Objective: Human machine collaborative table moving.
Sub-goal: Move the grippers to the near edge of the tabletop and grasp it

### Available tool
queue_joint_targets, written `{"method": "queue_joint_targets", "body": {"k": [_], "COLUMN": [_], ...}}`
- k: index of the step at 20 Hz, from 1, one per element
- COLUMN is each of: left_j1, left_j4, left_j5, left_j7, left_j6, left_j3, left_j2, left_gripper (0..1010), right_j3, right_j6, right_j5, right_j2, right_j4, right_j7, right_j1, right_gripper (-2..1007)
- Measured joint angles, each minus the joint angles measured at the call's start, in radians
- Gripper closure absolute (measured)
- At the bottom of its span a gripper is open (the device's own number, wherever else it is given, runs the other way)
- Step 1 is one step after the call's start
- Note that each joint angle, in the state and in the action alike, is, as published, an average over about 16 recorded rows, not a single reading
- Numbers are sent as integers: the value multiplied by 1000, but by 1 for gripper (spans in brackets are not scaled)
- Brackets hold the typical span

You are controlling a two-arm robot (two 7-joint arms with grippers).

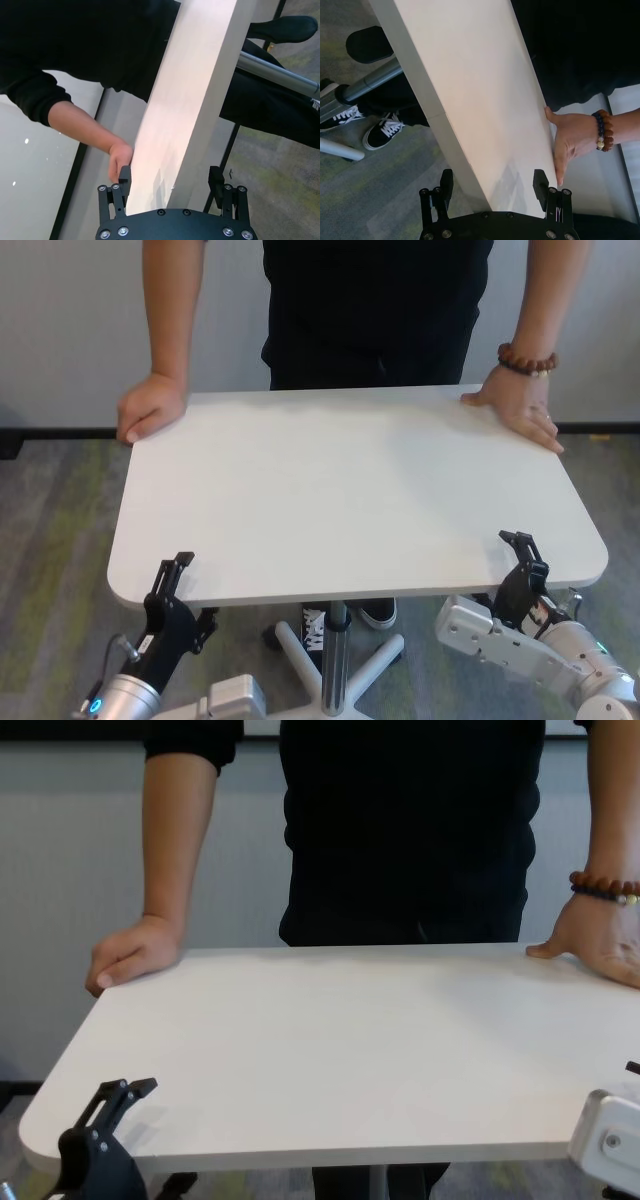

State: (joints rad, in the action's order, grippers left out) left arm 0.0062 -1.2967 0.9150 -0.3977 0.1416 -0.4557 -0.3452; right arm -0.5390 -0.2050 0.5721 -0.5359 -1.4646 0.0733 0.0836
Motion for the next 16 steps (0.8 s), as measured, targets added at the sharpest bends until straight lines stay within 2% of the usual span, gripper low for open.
{"method": "queue_joint_targets", "body": {"k": [9,16], "left_j1": [-2,-5], "left_j4": [3,6], "left_j5": [13,41], "left_j7": [-7,-24], "left_j6": [-3,-30], "left_j3": [-4,-14], "left_j2": [1,4], "left_gripper": [9,9], "right_j3": [9,9], "right_j6": [5,4], "right_j5": [1,-1], "right_j2": [9,8], "right_j4": [6,5], "right_j7": [-1,-2], "right_j1": [-2,-3], "right_gripper": [4,4]}}
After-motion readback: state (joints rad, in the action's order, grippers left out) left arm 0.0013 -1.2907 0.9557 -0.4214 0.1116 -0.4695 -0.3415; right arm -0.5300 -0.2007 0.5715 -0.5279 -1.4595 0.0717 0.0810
